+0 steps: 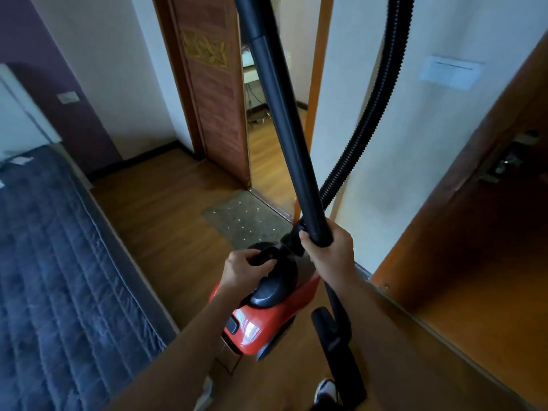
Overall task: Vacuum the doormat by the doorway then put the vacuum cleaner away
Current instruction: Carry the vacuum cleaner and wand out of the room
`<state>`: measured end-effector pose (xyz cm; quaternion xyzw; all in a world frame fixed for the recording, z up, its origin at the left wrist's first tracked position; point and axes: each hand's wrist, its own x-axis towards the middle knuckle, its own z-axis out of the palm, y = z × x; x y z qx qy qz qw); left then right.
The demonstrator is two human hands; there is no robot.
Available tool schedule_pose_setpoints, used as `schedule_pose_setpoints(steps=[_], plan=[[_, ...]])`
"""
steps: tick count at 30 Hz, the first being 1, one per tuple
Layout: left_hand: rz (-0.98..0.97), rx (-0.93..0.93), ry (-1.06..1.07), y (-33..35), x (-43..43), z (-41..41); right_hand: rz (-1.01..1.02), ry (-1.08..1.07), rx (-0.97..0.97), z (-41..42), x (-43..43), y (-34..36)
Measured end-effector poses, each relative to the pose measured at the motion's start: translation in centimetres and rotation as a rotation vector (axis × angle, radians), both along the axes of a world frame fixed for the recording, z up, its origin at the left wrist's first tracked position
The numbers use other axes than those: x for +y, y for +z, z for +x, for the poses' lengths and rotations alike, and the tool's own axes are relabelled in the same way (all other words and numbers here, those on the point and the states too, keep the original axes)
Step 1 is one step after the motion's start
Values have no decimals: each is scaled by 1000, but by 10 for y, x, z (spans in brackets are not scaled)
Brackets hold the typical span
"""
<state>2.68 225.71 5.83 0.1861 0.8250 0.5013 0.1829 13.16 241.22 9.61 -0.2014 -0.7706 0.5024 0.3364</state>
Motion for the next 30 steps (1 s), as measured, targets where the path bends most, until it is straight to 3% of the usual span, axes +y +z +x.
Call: schedule_pose_setpoints(steps=[12,20,30], plan=[[-21,-89,287,-21,69,-141,44,218,18,-199,98,-37],[-80,-21,454,-7,121,-249,26,399,54,-331,161,-16],[-87,80,600,3,121,-337,19,636,8,-456,168,-16]])
